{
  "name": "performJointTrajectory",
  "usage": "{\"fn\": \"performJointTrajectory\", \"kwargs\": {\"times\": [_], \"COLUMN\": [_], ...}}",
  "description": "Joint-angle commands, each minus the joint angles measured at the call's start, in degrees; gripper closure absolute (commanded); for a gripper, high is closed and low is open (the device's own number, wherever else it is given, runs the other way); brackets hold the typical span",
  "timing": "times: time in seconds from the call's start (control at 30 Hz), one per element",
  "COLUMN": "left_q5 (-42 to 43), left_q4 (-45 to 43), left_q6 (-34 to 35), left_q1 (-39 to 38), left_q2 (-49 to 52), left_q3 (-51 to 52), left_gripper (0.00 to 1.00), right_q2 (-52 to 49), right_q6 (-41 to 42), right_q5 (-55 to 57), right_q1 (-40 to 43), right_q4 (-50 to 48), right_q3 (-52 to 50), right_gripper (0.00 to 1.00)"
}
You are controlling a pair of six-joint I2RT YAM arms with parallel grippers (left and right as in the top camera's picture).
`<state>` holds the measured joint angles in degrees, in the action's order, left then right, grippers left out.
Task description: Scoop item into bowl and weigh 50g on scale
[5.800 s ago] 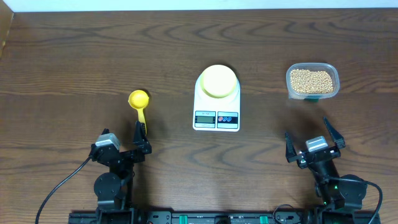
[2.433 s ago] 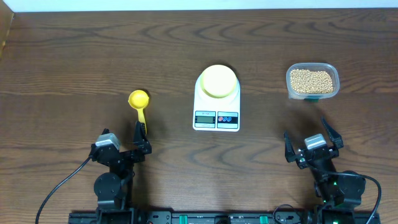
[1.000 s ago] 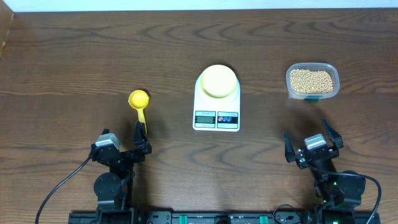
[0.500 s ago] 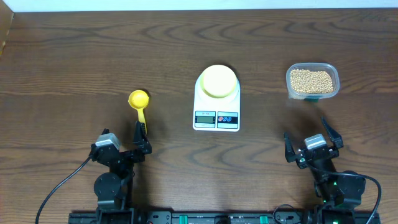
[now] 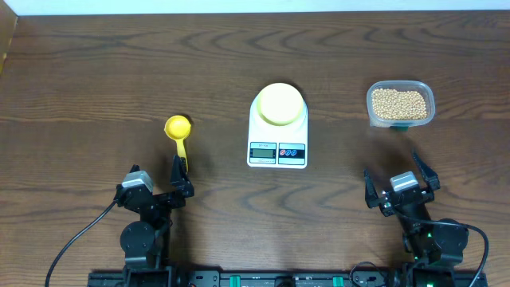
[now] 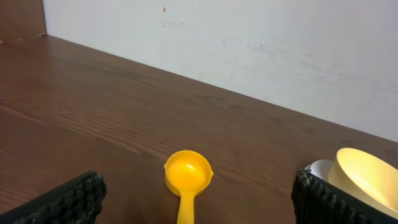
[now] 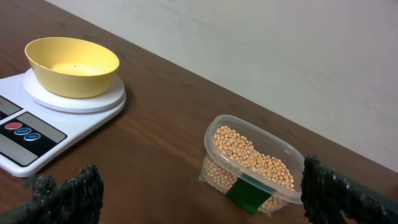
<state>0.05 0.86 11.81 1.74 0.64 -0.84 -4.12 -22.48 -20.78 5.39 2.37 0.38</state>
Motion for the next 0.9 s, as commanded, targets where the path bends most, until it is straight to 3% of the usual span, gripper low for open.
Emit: {"fn": "performJointTrajectory", "kwargs": {"times": [0.0, 0.57, 0.73, 0.87], "left_q5": [-1.5, -1.2, 6.1, 6.4], "left_q4": [1.3, -0.2, 1.1, 5.8], "left_q6": [-1.2, -1.6, -1.6, -1.4], "left_q1": [0.2, 0.2, 0.2, 0.2], "left_q2": [0.0, 0.0, 0.0, 0.8], "left_q3": [0.6, 0.6, -0.2, -2.9], "left_gripper": [0.02, 0.02, 0.03, 0.02], "right_q2": [0.0, 0.0, 0.0, 0.0], "right_q6": [-0.3, -0.3, -0.3, -0.3], "right_q5": [0.3, 0.3, 0.3, 0.3], "right_q1": [0.2, 0.2, 0.2, 0.2], "right_q4": [0.3, 0.3, 0.3, 0.3], "right_q3": [-0.1, -0.1, -0.1, -0.1], "right_gripper": [0.01, 0.01, 0.01, 0.01]}}
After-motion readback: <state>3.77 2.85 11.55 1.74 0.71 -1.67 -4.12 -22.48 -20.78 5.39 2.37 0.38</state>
